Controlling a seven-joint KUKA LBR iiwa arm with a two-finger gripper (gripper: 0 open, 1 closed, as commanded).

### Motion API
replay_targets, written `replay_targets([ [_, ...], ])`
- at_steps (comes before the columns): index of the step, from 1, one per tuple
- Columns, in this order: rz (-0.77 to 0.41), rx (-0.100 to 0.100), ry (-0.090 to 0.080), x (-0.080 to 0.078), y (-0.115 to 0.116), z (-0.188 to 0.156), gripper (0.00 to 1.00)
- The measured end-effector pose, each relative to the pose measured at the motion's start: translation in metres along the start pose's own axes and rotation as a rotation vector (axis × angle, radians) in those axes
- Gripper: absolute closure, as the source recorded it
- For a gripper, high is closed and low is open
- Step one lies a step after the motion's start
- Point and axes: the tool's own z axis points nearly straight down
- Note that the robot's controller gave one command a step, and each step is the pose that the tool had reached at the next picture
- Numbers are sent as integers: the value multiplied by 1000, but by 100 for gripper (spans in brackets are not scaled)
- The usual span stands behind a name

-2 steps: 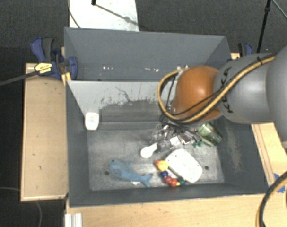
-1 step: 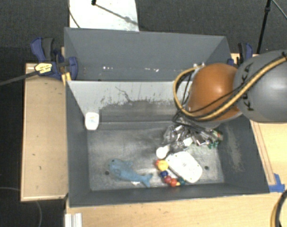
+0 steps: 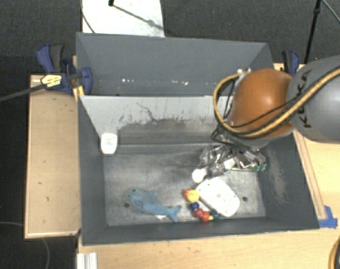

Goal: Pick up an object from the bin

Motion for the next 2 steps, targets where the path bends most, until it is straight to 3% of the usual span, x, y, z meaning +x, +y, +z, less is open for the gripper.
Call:
replay_targets([
  [1, -252, 14, -62, 14, -2, 46, 0],
  [2, -251, 14, -62, 14, -2, 46, 0],
])
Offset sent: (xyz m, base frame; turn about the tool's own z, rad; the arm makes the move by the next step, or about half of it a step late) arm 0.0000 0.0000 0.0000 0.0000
